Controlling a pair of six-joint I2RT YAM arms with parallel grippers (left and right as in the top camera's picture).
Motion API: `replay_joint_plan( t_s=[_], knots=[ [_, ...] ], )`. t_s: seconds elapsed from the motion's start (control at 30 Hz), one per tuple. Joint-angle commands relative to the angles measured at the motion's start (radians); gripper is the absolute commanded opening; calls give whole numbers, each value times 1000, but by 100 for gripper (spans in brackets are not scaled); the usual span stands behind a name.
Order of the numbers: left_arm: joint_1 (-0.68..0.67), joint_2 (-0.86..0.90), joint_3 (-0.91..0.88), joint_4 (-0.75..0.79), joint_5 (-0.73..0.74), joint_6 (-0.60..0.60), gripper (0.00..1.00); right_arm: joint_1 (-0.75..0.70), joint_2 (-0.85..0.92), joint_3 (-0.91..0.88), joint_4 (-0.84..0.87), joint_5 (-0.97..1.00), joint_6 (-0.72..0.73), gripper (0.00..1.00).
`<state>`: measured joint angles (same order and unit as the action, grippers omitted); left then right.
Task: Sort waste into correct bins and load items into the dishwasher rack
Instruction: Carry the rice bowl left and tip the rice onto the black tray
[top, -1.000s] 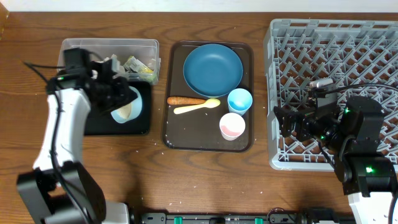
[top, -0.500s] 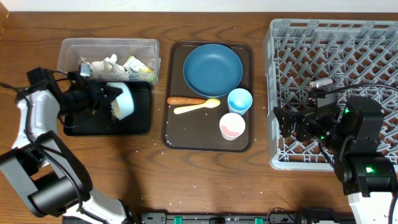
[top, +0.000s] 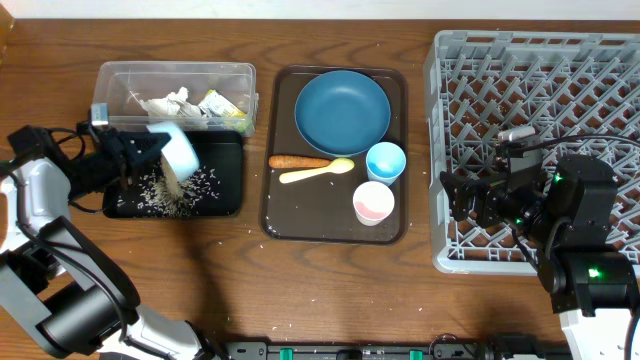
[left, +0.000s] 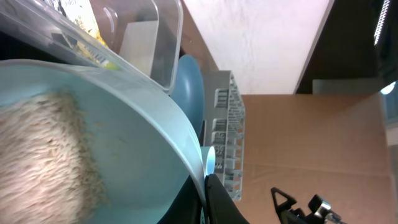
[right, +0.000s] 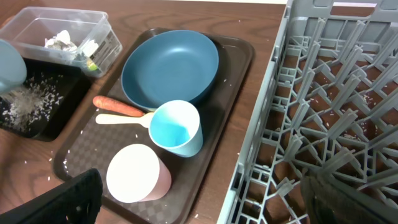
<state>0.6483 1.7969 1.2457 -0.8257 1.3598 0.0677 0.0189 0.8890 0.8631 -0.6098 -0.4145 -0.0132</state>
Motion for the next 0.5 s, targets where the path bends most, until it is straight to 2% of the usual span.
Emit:
replay_joint_plan(
  t_s=[0.0, 0.13, 0.33, 0.47],
  knots=[
    [24, -3, 19, 21, 47, -77, 6, -10, 2, 19, 2, 0, -19, 99],
    [37, -3, 19, 77, 51, -166, 6, -10, 2, 19, 0, 0, -19, 99],
    [38, -3, 19, 136, 213, -275, 6, -10, 2, 19, 0, 0, -19, 99],
    [38, -3, 19, 148, 213, -291, 6, -10, 2, 19, -1, 0, -19, 99]
  ],
)
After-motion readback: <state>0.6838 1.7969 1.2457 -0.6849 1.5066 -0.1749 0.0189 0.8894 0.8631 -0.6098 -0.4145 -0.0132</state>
